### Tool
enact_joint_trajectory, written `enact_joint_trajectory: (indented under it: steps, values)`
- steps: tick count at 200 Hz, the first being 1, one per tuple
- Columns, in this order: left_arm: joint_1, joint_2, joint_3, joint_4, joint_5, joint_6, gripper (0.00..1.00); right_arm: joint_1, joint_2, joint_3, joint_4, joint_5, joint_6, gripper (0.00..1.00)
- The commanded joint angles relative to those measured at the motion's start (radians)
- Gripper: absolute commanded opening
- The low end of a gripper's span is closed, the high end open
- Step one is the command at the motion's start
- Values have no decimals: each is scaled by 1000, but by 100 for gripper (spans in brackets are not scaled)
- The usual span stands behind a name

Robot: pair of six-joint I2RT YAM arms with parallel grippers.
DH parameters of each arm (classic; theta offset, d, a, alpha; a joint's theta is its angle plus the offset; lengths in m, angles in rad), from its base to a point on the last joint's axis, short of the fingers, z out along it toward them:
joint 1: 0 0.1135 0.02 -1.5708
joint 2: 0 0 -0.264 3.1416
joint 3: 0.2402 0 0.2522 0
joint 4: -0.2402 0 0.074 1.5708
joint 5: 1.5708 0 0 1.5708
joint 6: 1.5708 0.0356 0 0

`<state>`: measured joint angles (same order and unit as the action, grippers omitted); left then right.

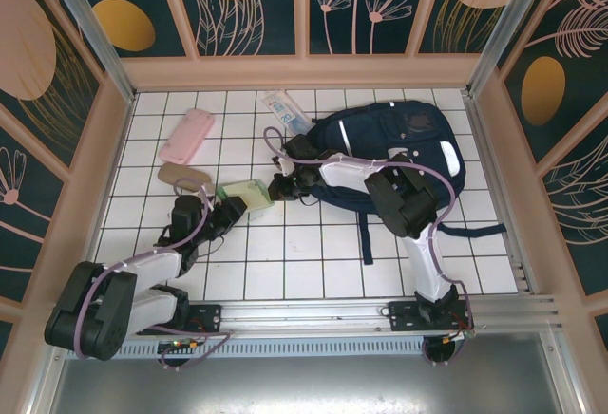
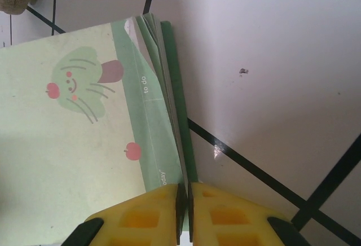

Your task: Pack books, pencil case, and school supplies into a backpack

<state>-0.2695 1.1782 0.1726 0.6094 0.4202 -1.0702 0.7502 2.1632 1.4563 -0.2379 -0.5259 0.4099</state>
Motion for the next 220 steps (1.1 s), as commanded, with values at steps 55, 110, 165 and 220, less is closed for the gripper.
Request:
enact_joint_trajectory:
  steps: [55,110,165,220]
  values:
    - [-4,-49,50,-169,-87,59,9,-5,49,-77,-104,62,-6,19]
    - [28,-153,56,-208,-79,43,0,-41,1,-144,-113,99,-26,21]
    - [27,-170,104,-287,-61,88,0,-43,-53,-76,-167,147,-40,22]
    - [27,-200,185,-387,-38,141,1,-49,-170,131,-339,294,-90,30]
